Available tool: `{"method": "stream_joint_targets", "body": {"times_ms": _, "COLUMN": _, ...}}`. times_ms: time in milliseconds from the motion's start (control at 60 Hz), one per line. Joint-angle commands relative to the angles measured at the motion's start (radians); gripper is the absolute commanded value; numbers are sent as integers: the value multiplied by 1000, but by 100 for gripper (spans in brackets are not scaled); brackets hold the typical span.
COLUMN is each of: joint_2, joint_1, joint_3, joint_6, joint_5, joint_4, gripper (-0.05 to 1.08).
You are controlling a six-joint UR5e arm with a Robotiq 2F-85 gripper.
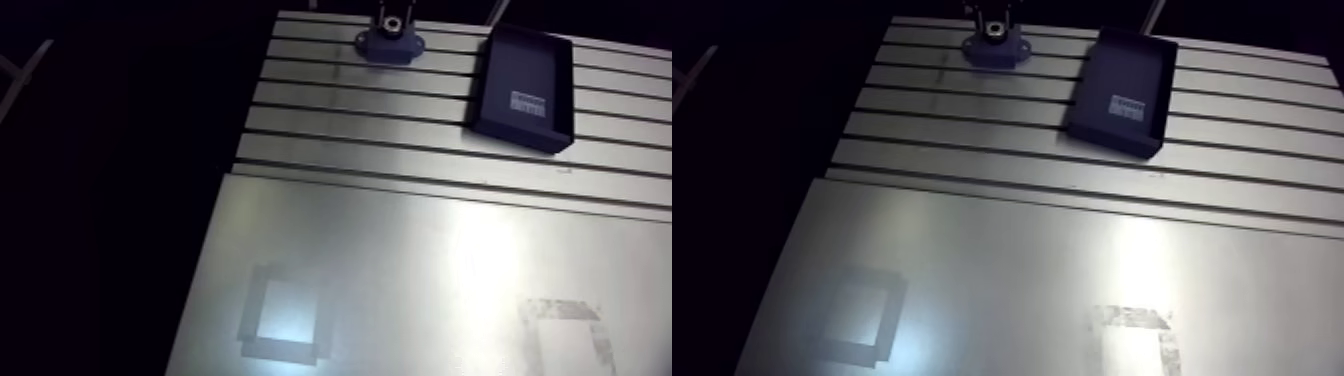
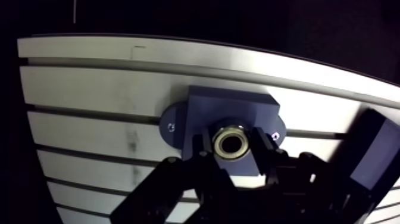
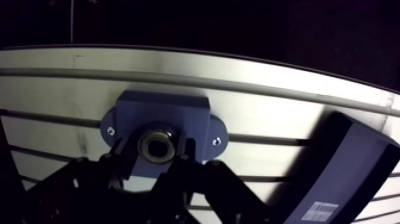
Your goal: Pick up the bearing and press it into the housing until flush.
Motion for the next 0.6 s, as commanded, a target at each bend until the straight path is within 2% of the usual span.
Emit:
{"method": "stream_joint_targets", "body": {"times_ms": 17, "joint_2": 0, "joint_1": 0, "joint_3": 2, "joint_6": -9, "joint_5": 1, "joint_4": 1, "gripper": 76}}
{"method": "stream_joint_targets", "body": {"times_ms": 600, "joint_2": 0, "joint_1": 0, "joint_3": 9, "joint_6": -11, "joint_5": 0, "joint_4": 1, "gripper": 76}}
